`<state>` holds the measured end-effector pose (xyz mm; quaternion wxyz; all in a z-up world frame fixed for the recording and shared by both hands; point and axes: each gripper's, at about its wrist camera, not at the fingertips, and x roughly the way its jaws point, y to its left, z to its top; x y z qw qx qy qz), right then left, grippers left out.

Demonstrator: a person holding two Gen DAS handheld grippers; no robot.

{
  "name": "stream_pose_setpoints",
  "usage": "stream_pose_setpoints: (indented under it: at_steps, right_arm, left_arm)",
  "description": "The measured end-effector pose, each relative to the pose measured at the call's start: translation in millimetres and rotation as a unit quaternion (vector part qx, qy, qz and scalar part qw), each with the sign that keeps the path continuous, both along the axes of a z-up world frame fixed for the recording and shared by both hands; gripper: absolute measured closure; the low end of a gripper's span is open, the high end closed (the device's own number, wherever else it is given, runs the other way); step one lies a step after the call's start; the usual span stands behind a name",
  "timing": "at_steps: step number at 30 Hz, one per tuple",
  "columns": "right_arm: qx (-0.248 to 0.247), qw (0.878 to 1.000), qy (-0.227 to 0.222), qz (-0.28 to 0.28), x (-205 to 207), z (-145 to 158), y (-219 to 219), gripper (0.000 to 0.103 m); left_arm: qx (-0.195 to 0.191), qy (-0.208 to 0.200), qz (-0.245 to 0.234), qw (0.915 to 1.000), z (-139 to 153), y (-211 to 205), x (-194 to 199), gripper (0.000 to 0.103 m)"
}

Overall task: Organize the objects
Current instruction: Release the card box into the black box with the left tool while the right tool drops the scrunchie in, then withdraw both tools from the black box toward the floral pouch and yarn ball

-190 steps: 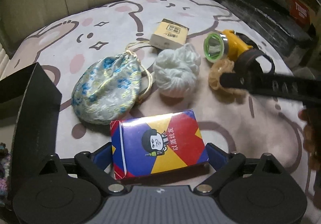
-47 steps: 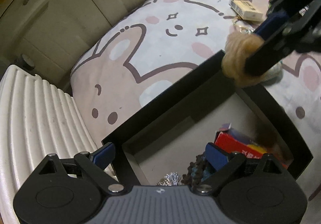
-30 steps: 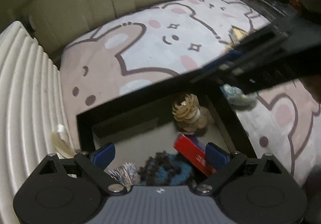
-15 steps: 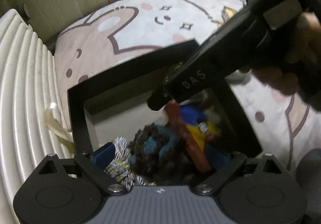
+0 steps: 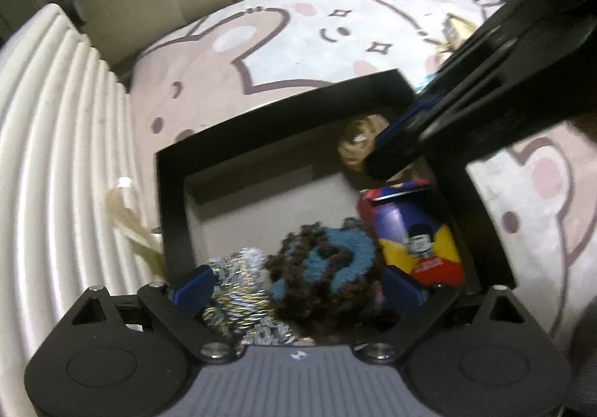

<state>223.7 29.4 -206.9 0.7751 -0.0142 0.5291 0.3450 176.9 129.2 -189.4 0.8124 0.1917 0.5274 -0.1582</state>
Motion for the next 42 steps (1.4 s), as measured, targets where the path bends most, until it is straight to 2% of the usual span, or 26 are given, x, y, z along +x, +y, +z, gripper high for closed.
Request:
stream_pose_setpoints:
  at_steps: [4,7,9,11,16,20,27,32,34,42]
  right_arm:
    - [0.012,1.0,-0.005,-0.02,-3,11,-18,0.086]
    - [0.02,0.999,-0.008,-0.031,-6,16,-29,0.086]
    - [0.024,0.999,-0.012,-0.037,-10,20,-36,0.086]
    - [0.027,0.999,-0.016,-0.042,-14,25,-43,0.086]
    - [0.036,0.997,-0.036,-0.052,-24,38,-58,0.086]
    - [0.045,0.996,-0.056,-0.061,-36,48,-70,0.085]
    - [0.042,0.991,-0.093,-0.081,-58,57,-84,0.076]
    - [0.02,0.987,-0.13,-0.092,-76,63,-92,0.062]
    - [0.011,0.986,-0.142,-0.093,-83,65,-94,0.052]
    - [-0.013,0.979,-0.18,-0.094,-100,73,-102,0.032]
  left_arm:
    - [0.028,0.019,-0.003,0.9994,-9,-5,-2,0.007]
    - [0.025,0.026,-0.009,0.9993,-15,-10,-4,0.007]
    - [0.011,0.029,0.001,0.9995,-16,-10,-3,0.006]
    - [0.014,0.025,0.011,0.9995,-16,-12,-5,0.006]
    - [-0.005,0.004,0.033,0.9994,3,-14,-11,0.006]
    - [-0.03,-0.024,0.072,0.9967,25,-15,-19,0.005]
    - [-0.066,-0.048,0.132,0.9879,45,-18,-38,0.003]
    - [-0.081,-0.071,0.162,0.9809,57,-16,-51,0.001]
    - [-0.083,-0.082,0.171,0.9784,62,-16,-56,0.001]
    - [-0.104,-0.114,0.204,0.9667,77,-15,-65,0.0]
